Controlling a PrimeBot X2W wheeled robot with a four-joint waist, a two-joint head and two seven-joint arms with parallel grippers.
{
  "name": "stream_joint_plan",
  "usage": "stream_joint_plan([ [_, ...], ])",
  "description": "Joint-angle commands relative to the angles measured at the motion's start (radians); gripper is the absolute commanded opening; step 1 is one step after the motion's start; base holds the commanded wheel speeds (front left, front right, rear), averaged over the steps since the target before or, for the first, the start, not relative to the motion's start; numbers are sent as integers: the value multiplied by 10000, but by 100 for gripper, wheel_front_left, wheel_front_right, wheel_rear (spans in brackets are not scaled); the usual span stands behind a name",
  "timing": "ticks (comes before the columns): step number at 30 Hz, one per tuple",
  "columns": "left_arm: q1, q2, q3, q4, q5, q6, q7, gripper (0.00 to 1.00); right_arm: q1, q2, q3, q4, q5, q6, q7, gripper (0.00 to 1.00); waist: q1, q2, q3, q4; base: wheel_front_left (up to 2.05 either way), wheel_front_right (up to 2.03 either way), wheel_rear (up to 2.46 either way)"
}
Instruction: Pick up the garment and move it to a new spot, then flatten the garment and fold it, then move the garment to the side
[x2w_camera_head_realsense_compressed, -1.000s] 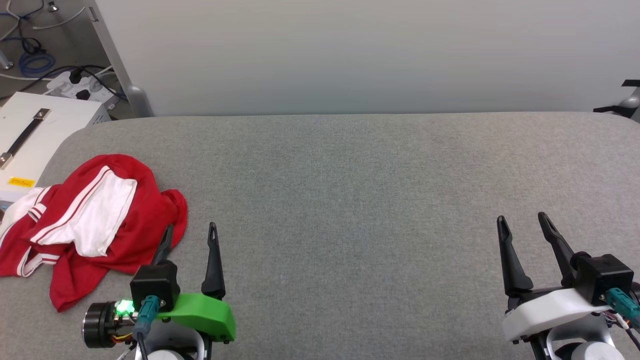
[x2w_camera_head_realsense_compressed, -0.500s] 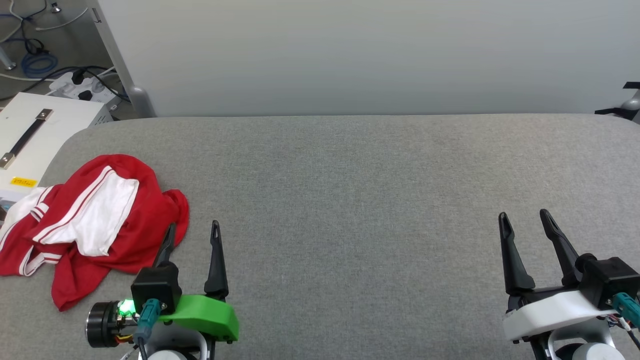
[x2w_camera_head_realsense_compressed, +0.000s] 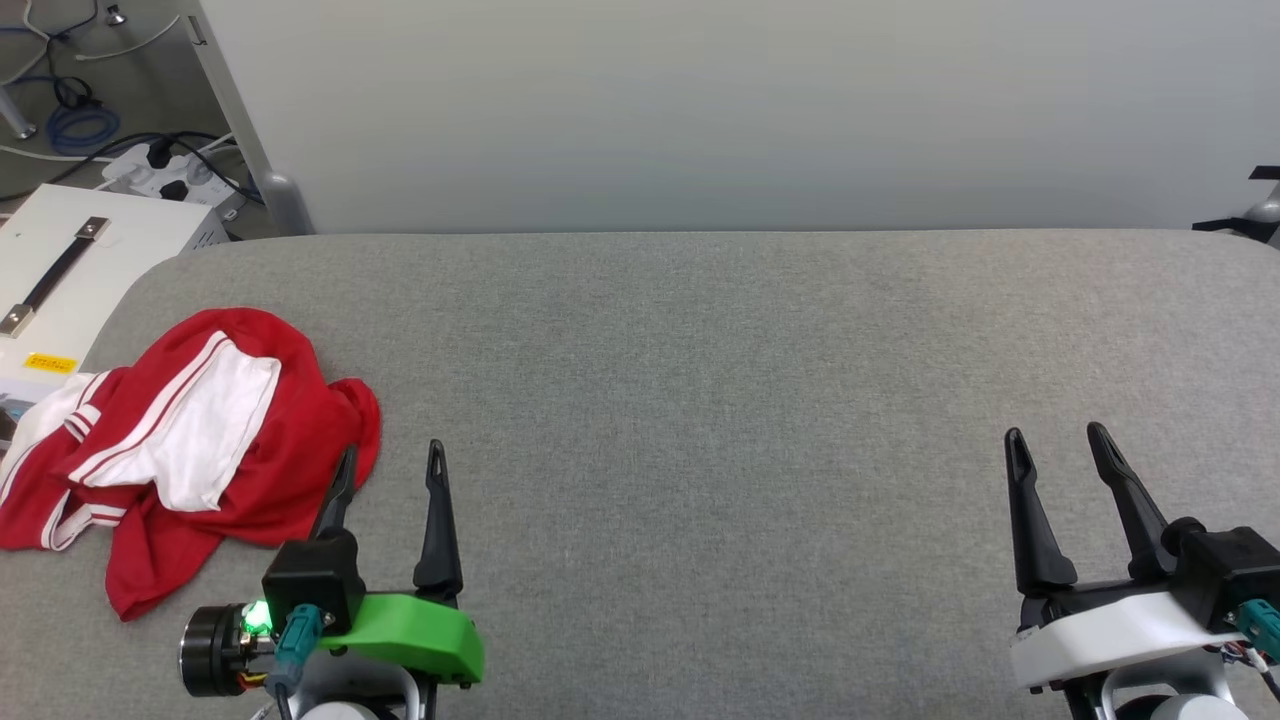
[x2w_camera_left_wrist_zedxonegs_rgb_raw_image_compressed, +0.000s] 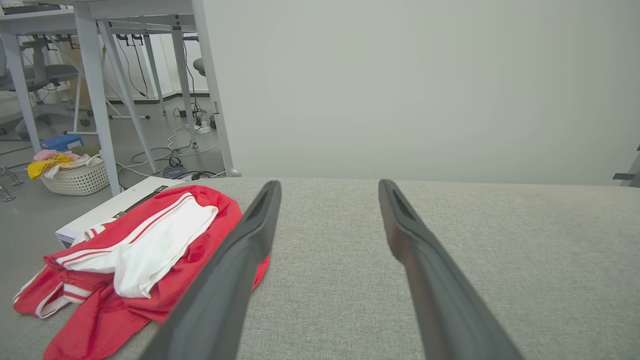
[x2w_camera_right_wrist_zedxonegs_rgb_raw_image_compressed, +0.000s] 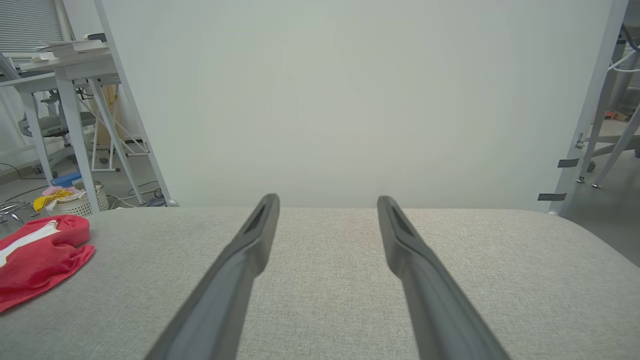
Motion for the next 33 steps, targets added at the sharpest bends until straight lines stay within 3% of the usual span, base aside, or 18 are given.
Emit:
stream_joint_plan([
  [1, 33, -28, -42, 43, -64, 40, -95, 100, 116, 8, -18, -98, 121, -5, -109, 100, 0, 0, -4, 1, 0, 0, 0],
  [22, -26, -34, -219, 293, -210, 186, -530, 100, 319, 11, 32, -154, 296, -6, -539, 100, 0, 0, 3, 191, 0, 0, 0],
  [33, -369, -38, -98, 352, -183, 378, -760, 100, 265, 12, 122, -345, 344, -7, -765, 100, 0, 0, 409, 1346, 0, 0, 0],
])
